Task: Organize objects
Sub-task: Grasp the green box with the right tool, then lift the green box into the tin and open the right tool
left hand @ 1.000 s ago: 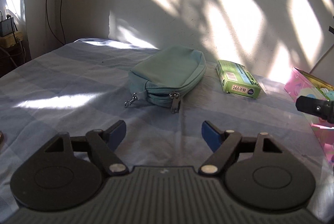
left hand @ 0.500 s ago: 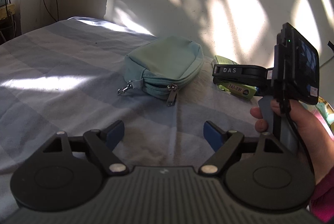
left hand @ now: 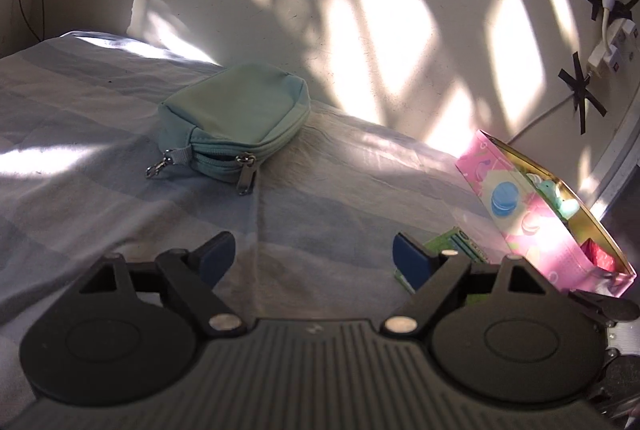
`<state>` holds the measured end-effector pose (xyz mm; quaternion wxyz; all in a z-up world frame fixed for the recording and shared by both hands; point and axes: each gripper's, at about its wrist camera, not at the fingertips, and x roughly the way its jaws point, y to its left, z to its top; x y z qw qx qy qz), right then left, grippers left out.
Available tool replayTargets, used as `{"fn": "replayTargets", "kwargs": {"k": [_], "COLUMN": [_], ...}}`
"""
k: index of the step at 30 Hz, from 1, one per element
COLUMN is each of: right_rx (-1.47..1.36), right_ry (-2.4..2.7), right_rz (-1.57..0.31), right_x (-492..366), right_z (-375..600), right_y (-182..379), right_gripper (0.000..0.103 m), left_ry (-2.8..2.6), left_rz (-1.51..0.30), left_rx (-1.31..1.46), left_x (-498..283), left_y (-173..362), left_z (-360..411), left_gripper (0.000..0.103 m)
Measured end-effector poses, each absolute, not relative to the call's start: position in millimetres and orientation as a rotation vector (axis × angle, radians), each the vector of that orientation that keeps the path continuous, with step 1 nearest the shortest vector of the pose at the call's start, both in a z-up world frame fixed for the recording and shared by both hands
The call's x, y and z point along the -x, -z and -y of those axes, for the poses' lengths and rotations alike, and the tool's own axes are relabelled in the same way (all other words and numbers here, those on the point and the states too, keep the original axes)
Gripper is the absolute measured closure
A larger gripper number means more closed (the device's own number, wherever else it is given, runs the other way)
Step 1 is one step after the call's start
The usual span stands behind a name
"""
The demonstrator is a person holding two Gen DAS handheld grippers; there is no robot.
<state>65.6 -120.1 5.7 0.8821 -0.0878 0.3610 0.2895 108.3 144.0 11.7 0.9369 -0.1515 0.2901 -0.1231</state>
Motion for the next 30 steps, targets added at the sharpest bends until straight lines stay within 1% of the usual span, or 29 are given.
{"fn": "replayTargets", "kwargs": {"k": [2, 3, 4, 8, 10, 14, 17, 18, 20, 21, 22, 23, 25, 30], "right_rx": [0.216, 0.249, 0.262, 0.126, 0.064, 0.094, 0.106, 0.103, 0.097, 0.093, 0.089, 0.087, 0.12, 0.127], "right_ry": [-0.597, -0.529, -0.461, -0.253, -0.242, -0.31, -0.367, -0.375, -0.38, -0.38, -0.385, -0.419, -0.407, -0.388], "right_rz": [-0.725, -0.699, -0.686, -0.653, -0.634, -0.591, -0.607, -0.622, -0.654, -0.665, -0.657, -0.651, -0.627, -0.432], "right_x": [-37, -23, -14, 7, 13, 19, 12, 8, -1, -3, -5, -5, 1, 31], "right_z": [148, 165, 177, 233, 245, 236, 221, 217, 210, 205, 203, 200, 192, 211], "right_y": [-8, -10, -10, -13, -16, -15, -9, -6, -1, 4, 5, 4, -1, -42], "right_gripper": [0.015, 0.009, 0.008, 0.009, 0.01, 0.01, 0.011, 0.013, 0.019, 0.025, 0.032, 0.037, 0.039, 0.041], "left_ry": [0.365, 0.409, 0.457, 0.555, 0.582, 0.59, 0.557, 0.547, 0.533, 0.531, 0.542, 0.571, 0.553, 0.616], "left_rz": [-0.591, -0.593, -0.597, -0.621, -0.667, -0.716, -0.756, -0.779, -0.786, -0.785, -0.788, -0.797, -0.791, -0.636], "left_rx": [0.271, 0.249, 0.222, 0.166, 0.165, 0.161, 0.148, 0.144, 0.144, 0.136, 0.135, 0.148, 0.137, 0.129], "left_x": [-102, -99, -94, -86, -89, -87, -87, -87, -86, -85, -85, -85, -78, -56], "left_y": [-15, -17, -19, -25, -25, -21, -17, -14, -10, -10, -12, -13, -24, -77], "left_z": [-126, -117, -102, -59, -39, -20, -12, -11, -9, -8, -7, -7, -6, 1], "left_gripper": [0.015, 0.015, 0.015, 0.015, 0.015, 0.016, 0.018, 0.021, 0.021, 0.021, 0.03, 0.036, 0.037, 0.038]}}
